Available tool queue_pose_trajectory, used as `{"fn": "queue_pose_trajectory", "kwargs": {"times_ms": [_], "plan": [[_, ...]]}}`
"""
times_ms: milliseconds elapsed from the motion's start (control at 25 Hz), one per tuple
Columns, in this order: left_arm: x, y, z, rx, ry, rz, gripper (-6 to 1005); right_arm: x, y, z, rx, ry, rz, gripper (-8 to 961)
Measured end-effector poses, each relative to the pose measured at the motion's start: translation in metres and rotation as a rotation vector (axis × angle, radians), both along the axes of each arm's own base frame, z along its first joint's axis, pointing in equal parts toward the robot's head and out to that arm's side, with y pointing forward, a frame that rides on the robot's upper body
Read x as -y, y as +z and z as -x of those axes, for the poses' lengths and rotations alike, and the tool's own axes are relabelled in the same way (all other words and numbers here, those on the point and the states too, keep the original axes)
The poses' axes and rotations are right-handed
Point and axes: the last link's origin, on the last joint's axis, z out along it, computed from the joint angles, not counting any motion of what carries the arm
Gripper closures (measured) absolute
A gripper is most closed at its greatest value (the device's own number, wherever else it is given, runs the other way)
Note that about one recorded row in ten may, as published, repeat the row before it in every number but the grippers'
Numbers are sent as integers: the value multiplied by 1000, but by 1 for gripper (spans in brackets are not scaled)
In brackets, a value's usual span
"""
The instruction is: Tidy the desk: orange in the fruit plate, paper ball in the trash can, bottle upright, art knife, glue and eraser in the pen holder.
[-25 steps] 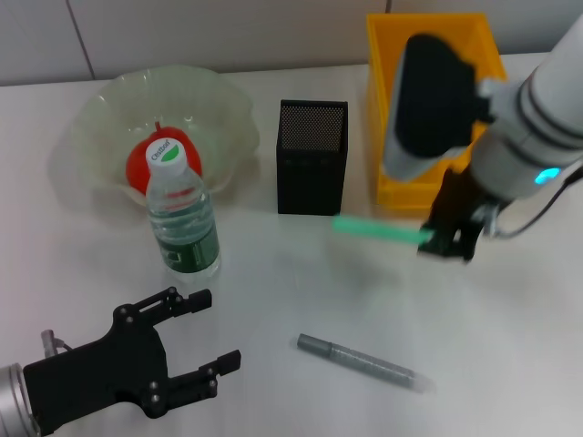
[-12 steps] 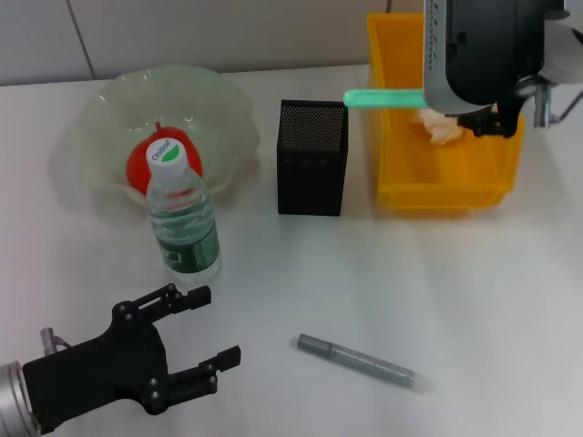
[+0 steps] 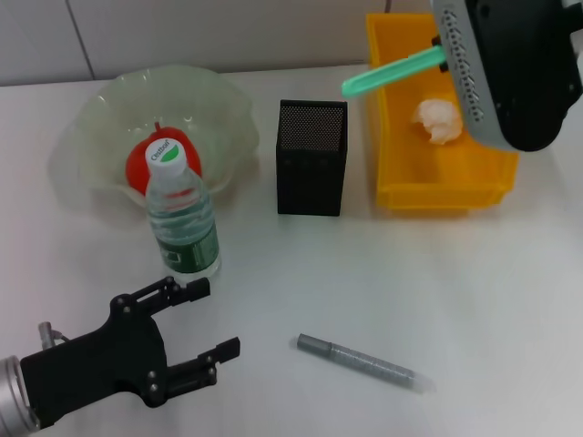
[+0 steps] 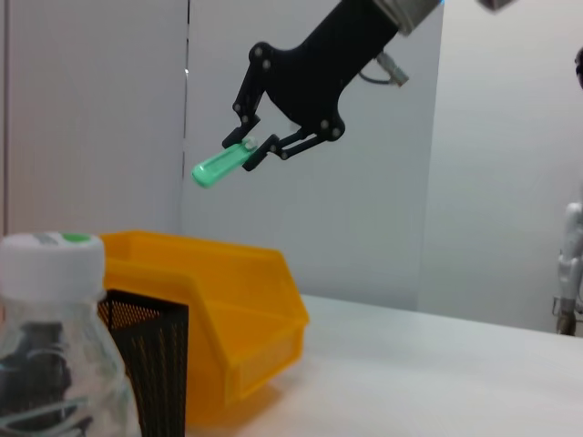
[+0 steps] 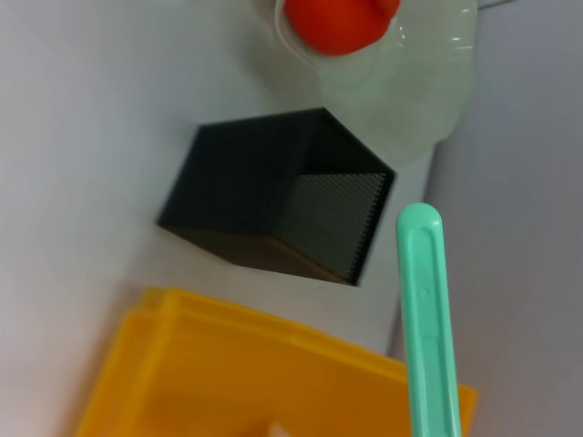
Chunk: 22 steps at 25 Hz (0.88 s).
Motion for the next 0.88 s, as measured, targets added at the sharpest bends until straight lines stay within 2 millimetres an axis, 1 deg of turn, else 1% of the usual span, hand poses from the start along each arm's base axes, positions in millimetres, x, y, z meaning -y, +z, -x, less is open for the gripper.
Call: {"fn": "queue_pose_trajectory", "kwargs": {"times_ms": [160, 240, 280, 400, 440, 480, 680, 880], "plan": [[-1, 3, -2, 23, 2, -14, 227, -5, -1, -3, 59, 76, 25, 777], [-1, 3, -3, 29, 1, -17, 227, -14, -5, -9, 102, 133, 39, 777], [-2, 3, -3, 31, 1, -18, 227, -14, -5, -9, 102, 133, 39, 777], [-2, 3, -4, 37, 0, -21, 227, -25, -11, -16, 141, 175, 53, 777], [-3, 3, -5, 39, 0, -23, 227, -34, -16, -20, 159, 194, 58, 777], [-3, 3, -5, 39, 0, -23, 227, -34, -16, -20, 159, 194, 58, 777], [-5, 4, -7, 53, 0, -31, 227, -50, -28, -23, 202, 254, 75, 777], [-4, 4, -7, 53, 1, -31, 227, -60, -42, -19, 234, 327, 86, 777]]}}
